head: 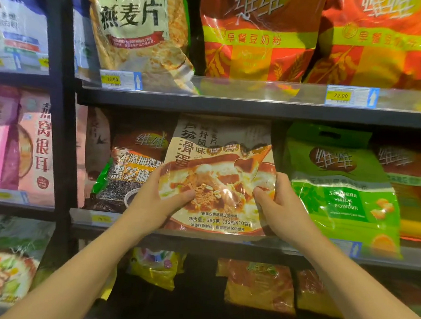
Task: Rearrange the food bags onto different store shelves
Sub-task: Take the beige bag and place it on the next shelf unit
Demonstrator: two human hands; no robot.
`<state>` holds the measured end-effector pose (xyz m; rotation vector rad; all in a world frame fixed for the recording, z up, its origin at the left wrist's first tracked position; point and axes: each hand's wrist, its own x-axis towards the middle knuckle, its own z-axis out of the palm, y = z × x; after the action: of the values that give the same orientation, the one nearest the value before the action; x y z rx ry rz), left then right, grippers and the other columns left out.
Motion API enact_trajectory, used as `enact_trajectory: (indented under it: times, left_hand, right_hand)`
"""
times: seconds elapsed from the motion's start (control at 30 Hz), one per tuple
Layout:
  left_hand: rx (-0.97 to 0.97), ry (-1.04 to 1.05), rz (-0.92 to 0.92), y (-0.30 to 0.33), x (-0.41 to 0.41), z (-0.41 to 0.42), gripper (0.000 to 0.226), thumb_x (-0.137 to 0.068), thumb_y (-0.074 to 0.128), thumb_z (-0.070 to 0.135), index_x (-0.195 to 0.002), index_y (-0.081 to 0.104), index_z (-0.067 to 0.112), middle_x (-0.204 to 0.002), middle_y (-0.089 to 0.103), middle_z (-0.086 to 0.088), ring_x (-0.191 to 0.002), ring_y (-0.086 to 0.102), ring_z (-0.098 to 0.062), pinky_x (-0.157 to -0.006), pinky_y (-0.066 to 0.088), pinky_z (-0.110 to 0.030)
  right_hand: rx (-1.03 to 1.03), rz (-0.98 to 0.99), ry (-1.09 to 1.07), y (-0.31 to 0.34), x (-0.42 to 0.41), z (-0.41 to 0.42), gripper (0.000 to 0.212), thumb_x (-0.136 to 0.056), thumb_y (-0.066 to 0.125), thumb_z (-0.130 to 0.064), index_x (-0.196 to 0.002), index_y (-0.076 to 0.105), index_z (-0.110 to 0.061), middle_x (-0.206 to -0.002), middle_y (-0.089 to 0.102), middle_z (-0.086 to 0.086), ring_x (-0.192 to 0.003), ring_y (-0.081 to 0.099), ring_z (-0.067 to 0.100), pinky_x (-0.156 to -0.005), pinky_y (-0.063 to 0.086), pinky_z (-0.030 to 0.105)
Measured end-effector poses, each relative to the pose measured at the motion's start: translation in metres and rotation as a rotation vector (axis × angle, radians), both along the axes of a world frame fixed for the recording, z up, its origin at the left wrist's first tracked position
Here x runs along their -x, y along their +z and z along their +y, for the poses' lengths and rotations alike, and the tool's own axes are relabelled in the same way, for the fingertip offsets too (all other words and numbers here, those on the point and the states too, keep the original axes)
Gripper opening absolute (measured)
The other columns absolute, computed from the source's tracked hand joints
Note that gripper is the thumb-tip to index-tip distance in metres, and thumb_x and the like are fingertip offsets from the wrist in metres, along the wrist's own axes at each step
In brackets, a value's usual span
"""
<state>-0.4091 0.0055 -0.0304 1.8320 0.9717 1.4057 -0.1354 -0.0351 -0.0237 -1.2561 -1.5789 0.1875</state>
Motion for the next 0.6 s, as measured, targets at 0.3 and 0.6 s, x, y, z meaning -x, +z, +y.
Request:
enact_trajectory:
  times: [0.3, 0.6]
  left_hand:
    - [-0.020, -0.130, 0.042, -0.036, 0.049, -0.035, 0.050, -0.086, 0.080, 0.025, -0.118, 0.046, 0.043, -0.102, 0.058, 0.052, -0.094, 0.061, 0.023, -0.072, 0.049, -0.001]
    - [0.086, -0.256, -0.029, -0.073, 0.144, -0.084, 0.074, -0.081, 0.085, 0.031, -0.143, 0.044, 0.030, -0.128, 0.070, 0.008, -0.115, 0.069, -0.012, -0.102, 0.053, -0.049]
  right_hand:
    - [0.047, 0.099, -0.047, -0.051, 0.054, -0.060, 0.020, -0.099, 0.055, -0.040, -0.110, 0.044, -0.053, -0.102, 0.066, -0.026, -0.092, 0.068, 0.004, -0.082, 0.060, 0.046]
    - [0.064, 0.077, -0.155, -0.078, 0.156, -0.138, 0.022, -0.101, 0.055, -0.035, -0.109, 0.043, -0.051, -0.103, 0.071, -0.010, -0.092, 0.069, 0.006, -0.082, 0.060, 0.041]
